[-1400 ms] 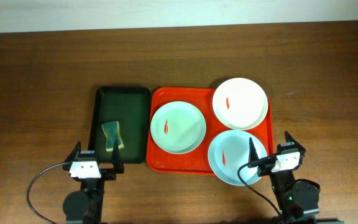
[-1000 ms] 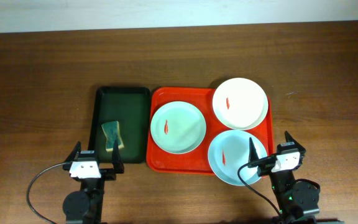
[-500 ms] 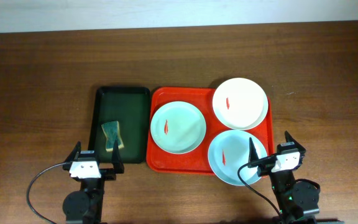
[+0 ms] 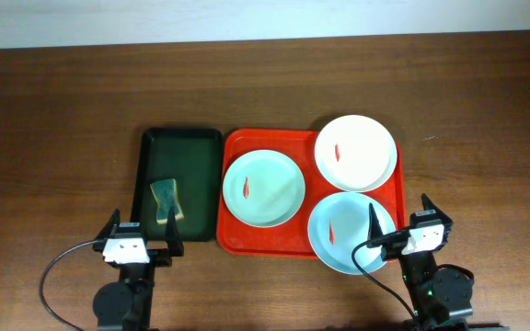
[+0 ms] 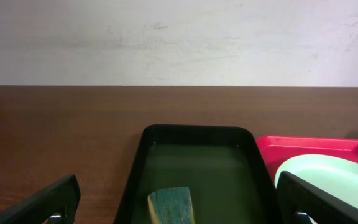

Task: Clean dirty plates on tray and stack at the side
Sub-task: 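Raise both arms from rest toward the trays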

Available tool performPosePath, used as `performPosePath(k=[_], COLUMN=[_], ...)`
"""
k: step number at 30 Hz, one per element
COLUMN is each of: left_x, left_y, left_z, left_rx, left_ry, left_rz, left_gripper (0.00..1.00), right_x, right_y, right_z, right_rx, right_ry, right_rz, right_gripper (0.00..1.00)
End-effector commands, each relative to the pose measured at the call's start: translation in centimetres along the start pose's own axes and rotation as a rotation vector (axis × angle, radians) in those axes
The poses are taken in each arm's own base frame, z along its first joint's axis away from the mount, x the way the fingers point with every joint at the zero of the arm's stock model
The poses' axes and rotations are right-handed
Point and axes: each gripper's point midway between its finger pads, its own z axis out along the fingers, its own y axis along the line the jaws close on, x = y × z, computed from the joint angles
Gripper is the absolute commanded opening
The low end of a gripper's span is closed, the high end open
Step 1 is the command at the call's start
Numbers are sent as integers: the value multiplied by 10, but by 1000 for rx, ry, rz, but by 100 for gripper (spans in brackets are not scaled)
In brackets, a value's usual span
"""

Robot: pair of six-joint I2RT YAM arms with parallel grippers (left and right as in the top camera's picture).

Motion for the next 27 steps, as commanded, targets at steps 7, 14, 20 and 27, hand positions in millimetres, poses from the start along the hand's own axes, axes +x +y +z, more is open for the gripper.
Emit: performPosePath(k=[7, 14, 20, 27], left_x=[1, 1, 1, 1], left_y=[-2, -2, -2, -4], left_z=[0, 0, 0, 0], left_rx=[14, 15, 15, 24], left_ry=[2, -1, 3, 3], left_rz=[15, 15, 15, 15], left_gripper=[99, 99, 99, 99], right_x=[2, 2, 2, 2], right_y=[1, 1, 1, 0], right_z=[0, 0, 0, 0], right_rx=[2, 2, 2, 2], right_ry=[4, 4, 4, 4], right_rz=[7, 7, 8, 7], right_gripper=[98, 98, 99, 98])
